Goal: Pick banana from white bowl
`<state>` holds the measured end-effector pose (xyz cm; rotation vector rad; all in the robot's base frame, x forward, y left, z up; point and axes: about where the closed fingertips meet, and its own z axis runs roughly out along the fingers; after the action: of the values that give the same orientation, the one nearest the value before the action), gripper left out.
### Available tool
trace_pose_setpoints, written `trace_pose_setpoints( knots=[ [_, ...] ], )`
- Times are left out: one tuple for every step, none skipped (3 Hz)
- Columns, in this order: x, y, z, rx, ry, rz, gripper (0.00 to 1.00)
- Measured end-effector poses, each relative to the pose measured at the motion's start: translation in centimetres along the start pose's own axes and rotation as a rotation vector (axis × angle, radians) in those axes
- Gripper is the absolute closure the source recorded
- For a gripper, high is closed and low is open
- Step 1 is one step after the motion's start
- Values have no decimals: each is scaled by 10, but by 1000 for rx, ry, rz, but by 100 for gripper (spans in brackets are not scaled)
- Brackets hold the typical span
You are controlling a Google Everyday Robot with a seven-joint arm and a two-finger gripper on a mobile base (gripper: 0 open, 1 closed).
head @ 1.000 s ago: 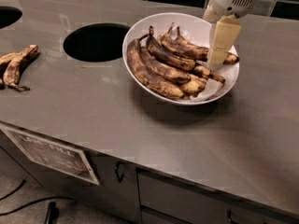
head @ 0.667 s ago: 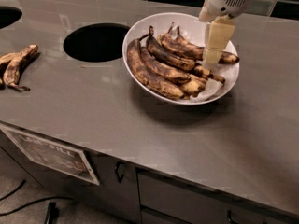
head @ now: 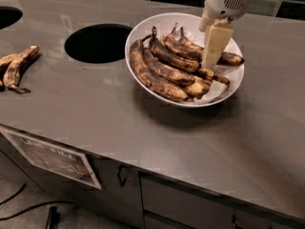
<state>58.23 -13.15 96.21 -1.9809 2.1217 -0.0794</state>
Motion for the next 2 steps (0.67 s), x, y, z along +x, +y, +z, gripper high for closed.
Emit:
trace_pose_setpoints(
  knots=[
    [2, 0, 6, -10, 3, 7, 28],
    [7, -1, 12, -20, 6, 20, 29]
  ],
)
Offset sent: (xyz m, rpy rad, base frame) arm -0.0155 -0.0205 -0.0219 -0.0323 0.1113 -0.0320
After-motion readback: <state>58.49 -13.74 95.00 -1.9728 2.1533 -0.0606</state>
